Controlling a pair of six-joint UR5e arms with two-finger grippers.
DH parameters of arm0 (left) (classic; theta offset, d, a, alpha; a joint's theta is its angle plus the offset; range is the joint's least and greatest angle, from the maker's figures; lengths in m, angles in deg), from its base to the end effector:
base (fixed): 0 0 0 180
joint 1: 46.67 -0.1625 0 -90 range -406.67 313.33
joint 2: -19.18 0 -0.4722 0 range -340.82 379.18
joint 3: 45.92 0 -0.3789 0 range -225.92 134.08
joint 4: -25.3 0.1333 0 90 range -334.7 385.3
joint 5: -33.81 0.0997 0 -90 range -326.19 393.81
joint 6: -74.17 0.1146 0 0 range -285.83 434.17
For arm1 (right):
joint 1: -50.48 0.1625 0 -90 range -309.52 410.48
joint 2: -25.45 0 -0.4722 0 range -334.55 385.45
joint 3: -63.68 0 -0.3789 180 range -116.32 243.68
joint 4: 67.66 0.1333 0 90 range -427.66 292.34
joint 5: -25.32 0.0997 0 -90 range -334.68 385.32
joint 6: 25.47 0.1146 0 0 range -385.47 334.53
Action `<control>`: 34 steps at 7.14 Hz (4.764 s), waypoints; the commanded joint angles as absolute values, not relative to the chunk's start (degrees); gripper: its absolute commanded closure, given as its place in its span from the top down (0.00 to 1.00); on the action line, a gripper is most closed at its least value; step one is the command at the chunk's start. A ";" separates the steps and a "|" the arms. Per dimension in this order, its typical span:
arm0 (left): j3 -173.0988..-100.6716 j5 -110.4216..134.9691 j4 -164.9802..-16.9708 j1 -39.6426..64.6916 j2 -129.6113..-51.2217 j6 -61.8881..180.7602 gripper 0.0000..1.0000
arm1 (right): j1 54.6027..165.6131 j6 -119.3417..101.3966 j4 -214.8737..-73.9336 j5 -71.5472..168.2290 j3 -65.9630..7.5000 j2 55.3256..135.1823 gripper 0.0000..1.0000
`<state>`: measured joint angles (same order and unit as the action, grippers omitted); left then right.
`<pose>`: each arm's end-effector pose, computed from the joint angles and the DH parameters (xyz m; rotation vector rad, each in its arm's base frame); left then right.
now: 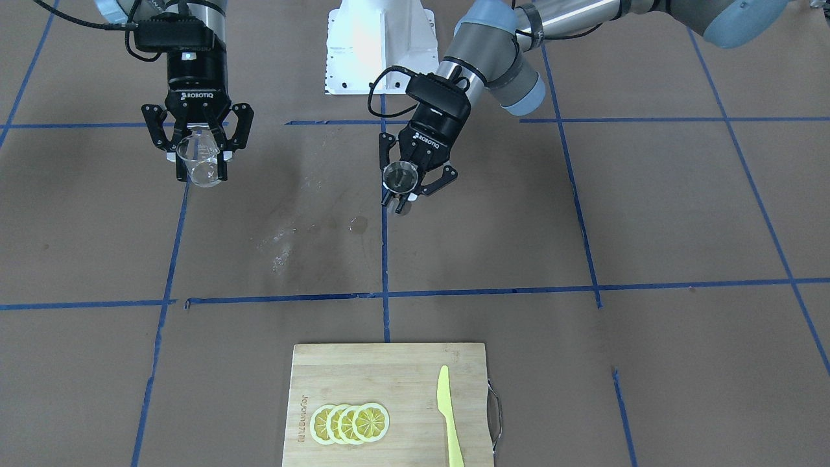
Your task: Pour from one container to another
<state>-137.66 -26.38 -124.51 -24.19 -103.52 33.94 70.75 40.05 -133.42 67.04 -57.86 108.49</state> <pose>0.5365 -0.4279 0.2388 1.2530 1.0512 -0.0629 -0.3625 -0.3671 0.3417 1.0859 -0.6604 0.3969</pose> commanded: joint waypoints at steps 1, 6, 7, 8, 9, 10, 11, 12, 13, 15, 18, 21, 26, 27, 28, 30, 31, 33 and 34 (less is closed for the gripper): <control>-140.64 -21.32 -124.46 -23.21 -98.97 31.82 0.00 | 72.53 49.55 -133.40 70.05 -57.88 113.76 0.00; -143.56 -8.15 -124.20 -21.80 -85.18 17.41 0.00 | 73.68 54.15 -132.18 70.14 -55.42 120.96 0.00; -143.39 -5.33 -124.20 -21.97 -82.97 11.73 0.00 | 73.59 54.07 -126.60 69.97 -54.20 122.64 0.00; -143.47 -3.56 -124.20 -22.50 -79.82 9.15 0.00 | 73.42 53.89 -121.85 69.88 -51.84 123.26 0.00; -143.39 0.11 -124.29 -24.24 -77.09 8.08 0.00 | 73.42 53.37 -121.45 69.79 -51.73 123.36 0.00; -143.30 1.97 -124.20 -25.74 -75.76 7.46 0.00 | 72.98 53.28 -121.36 69.70 -51.72 123.36 0.00; -142.60 3.73 -124.20 -27.58 -74.70 3.89 0.00 | 72.45 53.28 -121.36 69.27 -51.72 123.36 0.00; -141.99 7.75 -124.11 -29.69 -74.17 3.07 0.00 | 72.10 53.28 -121.36 69.18 -51.72 123.36 0.00; -140.68 9.53 -124.11 -31.01 -73.03 3.06 0.00 | 72.01 53.28 -121.36 69.18 -51.64 123.27 0.00; -137.95 10.86 -124.11 -31.82 -71.27 3.06 0.00 | 71.22 53.28 -121.45 68.13 -51.72 123.18 0.00; -137.94 10.25 -124.02 -33.75 -71.00 3.06 0.00 | 70.78 53.28 -121.45 67.68 -51.72 123.09 0.00; -136.62 9.37 -124.11 -34.10 -70.91 2.98 0.00 | 70.43 53.28 -121.45 67.24 -51.64 123.09 0.00; -135.92 8.14 -124.20 -34.19 -70.91 1.74 0.11 | 70.08 53.28 -121.45 66.80 -51.64 123.09 0.00; -135.57 8.06 -124.11 -34.19 -70.91 1.74 0.17 | 70.08 53.28 -121.45 66.89 -51.46 123.09 0.00; -135.39 7.27 -124.20 -34.28 -70.91 1.74 0.21 | 70.08 53.28 -121.45 66.80 -51.55 123.09 0.00; -135.39 6.48 -124.20 -34.28 -71.00 1.74 0.25 | 70.08 53.28 -121.45 66.80 -51.55 123.09 0.00; -135.39 6.39 -124.20 -34.28 -71.00 1.83 0.25 | 70.08 53.28 -121.45 66.80 -51.46 123.09 0.00; -135.48 5.42 -124.20 -34.28 -71.00 1.92 0.46 | 70.16 53.19 -121.45 66.80 -51.46 123.09 0.00; -135.48 5.33 -124.20 -34.28 -71.00 2.01 0.55 | 70.08 53.28 -121.45 66.80 -51.46 123.09 0.00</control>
<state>-135.47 5.53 -124.20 -34.28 -71.00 1.91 70.13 53.22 -121.44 66.80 -51.47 123.09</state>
